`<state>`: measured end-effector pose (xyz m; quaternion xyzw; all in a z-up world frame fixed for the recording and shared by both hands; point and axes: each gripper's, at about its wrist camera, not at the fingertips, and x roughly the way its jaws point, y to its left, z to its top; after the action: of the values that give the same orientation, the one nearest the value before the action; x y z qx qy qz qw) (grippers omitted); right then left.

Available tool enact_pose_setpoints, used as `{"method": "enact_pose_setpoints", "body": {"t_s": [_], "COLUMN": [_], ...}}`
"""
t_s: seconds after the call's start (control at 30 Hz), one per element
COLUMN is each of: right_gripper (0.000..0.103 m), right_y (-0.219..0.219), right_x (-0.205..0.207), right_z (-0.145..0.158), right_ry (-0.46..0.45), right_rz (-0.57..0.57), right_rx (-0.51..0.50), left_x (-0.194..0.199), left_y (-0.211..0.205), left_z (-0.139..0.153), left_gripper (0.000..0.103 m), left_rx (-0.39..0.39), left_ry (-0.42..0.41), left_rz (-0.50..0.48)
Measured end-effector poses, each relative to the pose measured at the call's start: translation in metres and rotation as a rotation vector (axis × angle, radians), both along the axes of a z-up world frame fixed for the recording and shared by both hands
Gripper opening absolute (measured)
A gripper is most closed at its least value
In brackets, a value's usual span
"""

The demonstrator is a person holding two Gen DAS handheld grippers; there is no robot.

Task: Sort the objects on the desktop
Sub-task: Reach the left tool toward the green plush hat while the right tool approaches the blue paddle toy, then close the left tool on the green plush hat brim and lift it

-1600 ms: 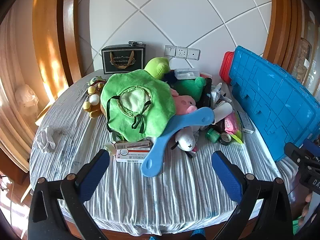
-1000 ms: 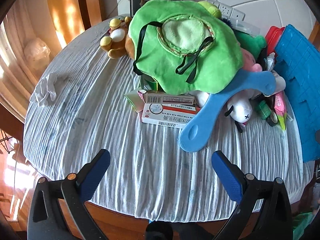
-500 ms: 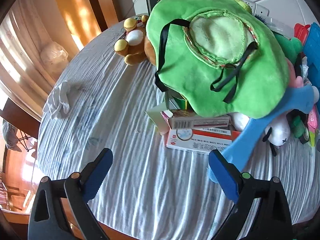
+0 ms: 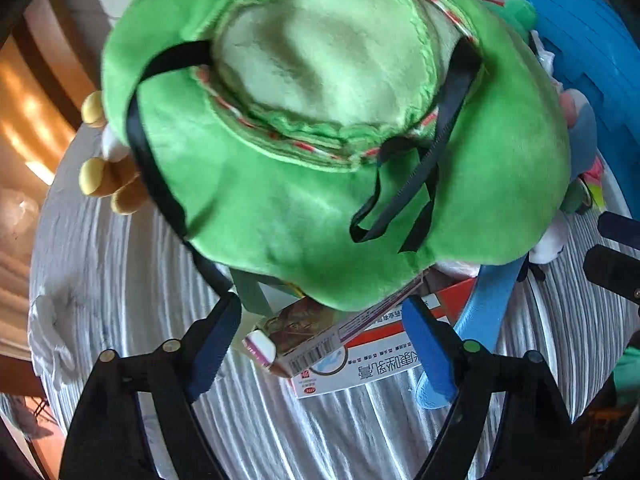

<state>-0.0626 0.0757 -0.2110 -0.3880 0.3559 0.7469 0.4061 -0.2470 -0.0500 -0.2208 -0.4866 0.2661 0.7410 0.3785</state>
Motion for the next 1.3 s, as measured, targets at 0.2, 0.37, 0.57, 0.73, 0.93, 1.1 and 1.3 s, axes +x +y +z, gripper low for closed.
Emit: {"method": "enact_pose_setpoints", "body": {"t_s": [0.2, 0.37, 0.57, 0.73, 0.93, 1.1, 1.3], "right_gripper": [0.073, 0.073, 0.084, 0.094, 0.096, 0.096, 0.091], "right_y": [-0.013, -0.023, -0.014, -0.004, 0.003, 0.01, 0.005], "right_x": [-0.037, -0.054, -0.062, -0.059, -0.057, -0.067, -0.079], "right_z": [-0.002, 0.025, 0.055, 0.054, 0.018, -0.001, -0.007], "right_ry": [-0.011, -0.018, -0.022, -0.049, -0.044, -0.002, -0.01], "right_rz": [-0.115, -0.147, -0.18, -0.195, -0.211, -0.199, -0.189], "right_rx": [-0.005, 0.064, 0.138, 0.121, 0.019, -0.027, -0.025], "left_x": [-0.007, -0.024, -0.051, -0.079, -0.092, -0.098, -0.105], "left_y": [-0.011, -0.048, -0.045, -0.006, 0.026, 0.014, -0.033], "left_z": [-0.002, 0.052, 0.102, 0.08, 0.047, 0.046, 0.082], "left_gripper": [0.055, 0.055, 0.089, 0.09, 0.064, 0.005, 0.002], "left_rx": [0.034, 0.137, 0.241, 0.192, 0.157, 0.204, 0.246], "left_ry": [-0.057, -0.002, 0.138, 0.177, 0.154, 0.055, 0.172], "left_rz": [-0.13, -0.139, -0.063, -0.042, -0.023, -0.01, 0.045]}}
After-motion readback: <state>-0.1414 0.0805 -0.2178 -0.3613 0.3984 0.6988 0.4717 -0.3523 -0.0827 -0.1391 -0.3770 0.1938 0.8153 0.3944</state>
